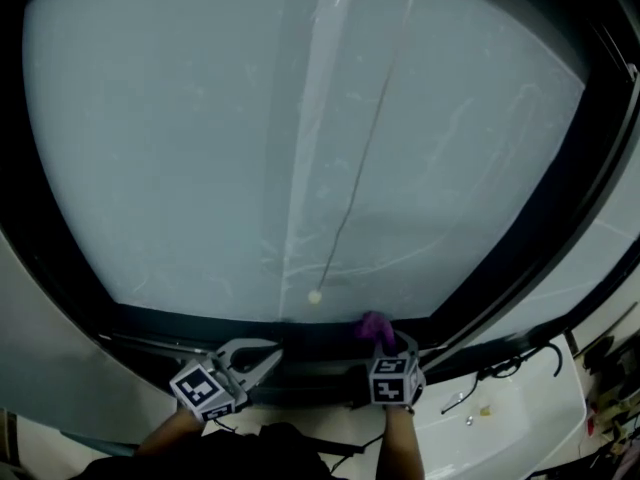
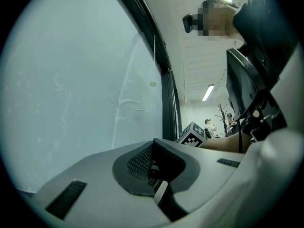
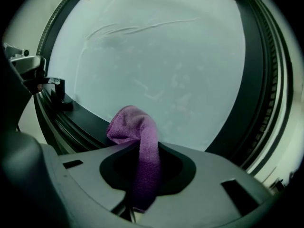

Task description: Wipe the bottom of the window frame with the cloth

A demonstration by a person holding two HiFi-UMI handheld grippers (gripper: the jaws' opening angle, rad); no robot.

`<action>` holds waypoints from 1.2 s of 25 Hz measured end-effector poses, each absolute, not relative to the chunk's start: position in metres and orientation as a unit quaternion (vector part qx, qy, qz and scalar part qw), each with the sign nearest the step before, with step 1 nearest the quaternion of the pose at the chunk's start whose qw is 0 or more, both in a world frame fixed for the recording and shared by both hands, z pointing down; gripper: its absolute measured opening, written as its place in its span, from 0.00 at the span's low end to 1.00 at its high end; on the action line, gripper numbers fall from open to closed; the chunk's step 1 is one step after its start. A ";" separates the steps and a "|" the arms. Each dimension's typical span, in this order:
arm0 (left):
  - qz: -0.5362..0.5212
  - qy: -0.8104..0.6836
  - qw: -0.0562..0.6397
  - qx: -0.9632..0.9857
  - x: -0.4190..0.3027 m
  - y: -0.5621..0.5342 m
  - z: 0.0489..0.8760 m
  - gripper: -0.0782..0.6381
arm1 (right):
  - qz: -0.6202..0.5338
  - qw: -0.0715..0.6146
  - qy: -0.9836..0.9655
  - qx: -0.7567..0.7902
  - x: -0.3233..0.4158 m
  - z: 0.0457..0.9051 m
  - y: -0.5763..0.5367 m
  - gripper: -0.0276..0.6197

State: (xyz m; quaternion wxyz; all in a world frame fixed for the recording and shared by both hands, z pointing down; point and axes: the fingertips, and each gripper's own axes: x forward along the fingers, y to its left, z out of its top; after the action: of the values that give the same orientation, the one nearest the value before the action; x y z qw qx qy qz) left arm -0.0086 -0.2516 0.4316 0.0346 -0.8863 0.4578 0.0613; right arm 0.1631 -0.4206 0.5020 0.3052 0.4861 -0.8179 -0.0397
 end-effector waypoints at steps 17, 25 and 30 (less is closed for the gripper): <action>0.064 0.422 0.032 -0.904 0.002 -0.272 0.430 0.11 | -0.024 0.325 -0.772 0.545 0.219 0.508 -0.446 0.16; 0.063 0.422 0.029 -0.904 0.000 -0.274 0.430 0.11 | -0.015 0.321 -0.761 0.563 0.240 0.508 -0.455 0.16; 0.054 0.424 0.032 -0.903 0.001 -0.274 0.432 0.11 | -0.011 0.321 -0.751 0.577 0.255 0.509 -0.461 0.16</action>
State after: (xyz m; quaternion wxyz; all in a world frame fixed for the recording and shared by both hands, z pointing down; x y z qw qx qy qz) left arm 0.0008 -0.2743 0.4321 0.0319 -0.9035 0.4240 0.0543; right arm 0.2549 -0.4614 0.5087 0.3206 0.5773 -0.7509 -0.0108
